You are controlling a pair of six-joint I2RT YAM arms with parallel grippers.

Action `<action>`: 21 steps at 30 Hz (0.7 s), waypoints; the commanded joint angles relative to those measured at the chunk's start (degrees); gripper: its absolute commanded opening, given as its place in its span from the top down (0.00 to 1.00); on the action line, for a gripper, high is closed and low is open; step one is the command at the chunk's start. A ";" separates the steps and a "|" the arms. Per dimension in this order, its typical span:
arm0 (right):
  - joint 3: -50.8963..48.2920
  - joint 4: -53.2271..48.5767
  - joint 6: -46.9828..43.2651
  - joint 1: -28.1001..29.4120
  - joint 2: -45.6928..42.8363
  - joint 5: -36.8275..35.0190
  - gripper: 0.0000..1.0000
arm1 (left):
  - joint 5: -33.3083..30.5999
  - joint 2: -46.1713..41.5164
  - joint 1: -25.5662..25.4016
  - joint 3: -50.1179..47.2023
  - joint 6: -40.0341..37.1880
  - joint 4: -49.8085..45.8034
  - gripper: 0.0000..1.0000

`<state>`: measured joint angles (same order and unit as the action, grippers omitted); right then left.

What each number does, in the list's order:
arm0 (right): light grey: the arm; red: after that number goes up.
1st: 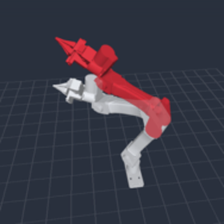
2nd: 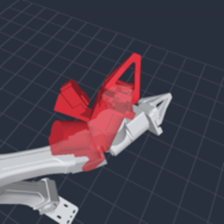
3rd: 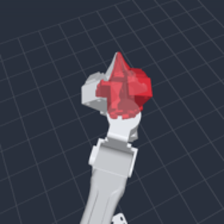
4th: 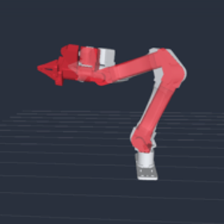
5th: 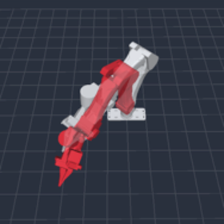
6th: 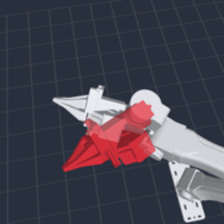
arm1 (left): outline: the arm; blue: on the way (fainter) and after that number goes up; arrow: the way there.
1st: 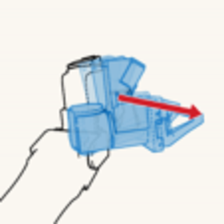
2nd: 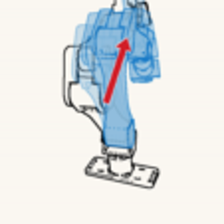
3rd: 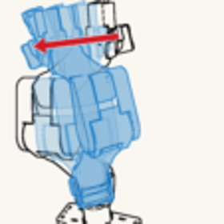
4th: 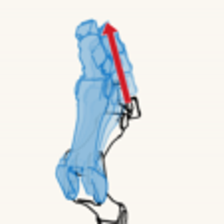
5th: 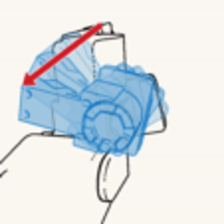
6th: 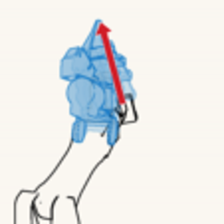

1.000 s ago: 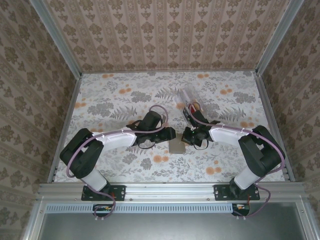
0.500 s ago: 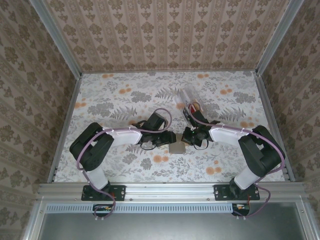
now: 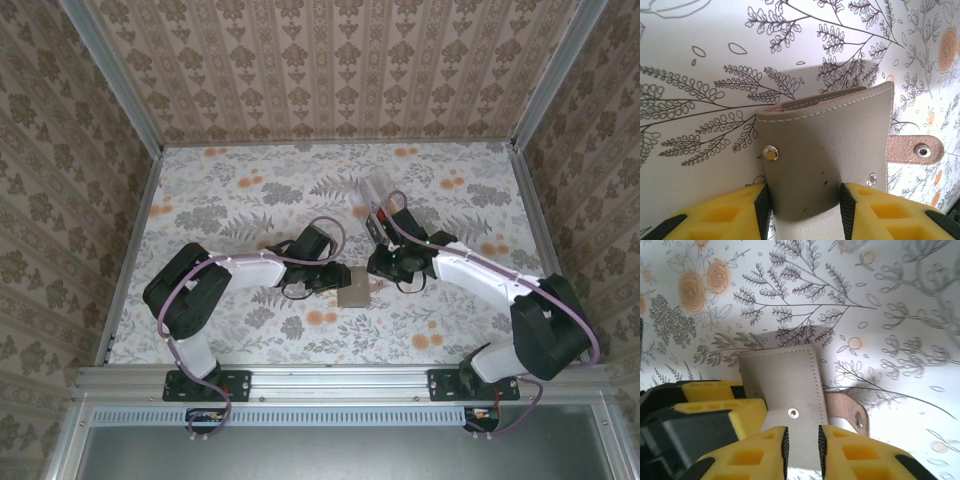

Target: Put the credit cards into the card holder

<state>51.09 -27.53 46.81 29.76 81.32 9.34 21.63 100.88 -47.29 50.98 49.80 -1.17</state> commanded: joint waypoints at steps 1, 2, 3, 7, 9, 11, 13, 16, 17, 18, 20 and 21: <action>1.67 -9.97 -4.11 -0.97 -1.25 -3.64 0.71 | 0.08 1.42 -0.77 1.53 -1.85 -2.12 0.57; 1.68 -10.46 -4.49 -1.07 -1.17 -3.40 0.70 | 0.02 1.45 -0.76 1.67 -1.95 -2.26 0.58; 1.68 -10.86 -4.77 -1.15 -0.92 -3.20 0.70 | -0.07 1.43 -0.80 1.80 -2.01 -2.34 0.58; 1.37 -10.10 -4.97 -1.27 0.94 -1.47 0.69 | -0.18 1.51 -0.93 2.11 -2.08 -2.71 0.58; 1.24 -9.03 -4.84 -1.28 2.04 0.06 0.70 | -0.25 1.47 -0.93 2.06 -2.08 -2.84 0.58; 0.90 -7.72 -4.54 -1.28 2.78 0.82 0.70 | -0.27 1.42 -0.90 2.19 -2.17 -2.96 0.58; 0.37 -6.29 -4.28 -1.28 2.97 1.32 0.71 | -0.34 1.45 -0.88 2.22 -2.25 -3.17 0.58; 0.41 -6.22 -4.18 -1.28 3.70 0.89 0.73 | -0.51 1.34 -0.94 2.28 -2.26 -3.30 0.58; 0.28 -6.18 -4.22 -1.28 3.91 0.57 0.73 | -0.53 1.35 -0.89 2.21 -2.32 -3.32 0.58; 0.16 -6.09 -4.22 -1.28 4.17 0.46 0.73 | -0.53 1.35 -0.93 2.26 -2.35 -3.31 0.58; 0.10 -6.00 -4.35 -1.28 4.85 0.96 0.74 | -0.53 1.43 -0.91 2.26 -2.25 -3.32 0.58; -0.11 -5.85 -4.32 -1.28 5.07 1.34 0.74 | -0.50 1.39 -0.90 2.28 -2.26 -3.33 0.58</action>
<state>51.90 -33.41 43.20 28.62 85.41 9.45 21.32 101.32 -47.62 52.07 49.12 -2.63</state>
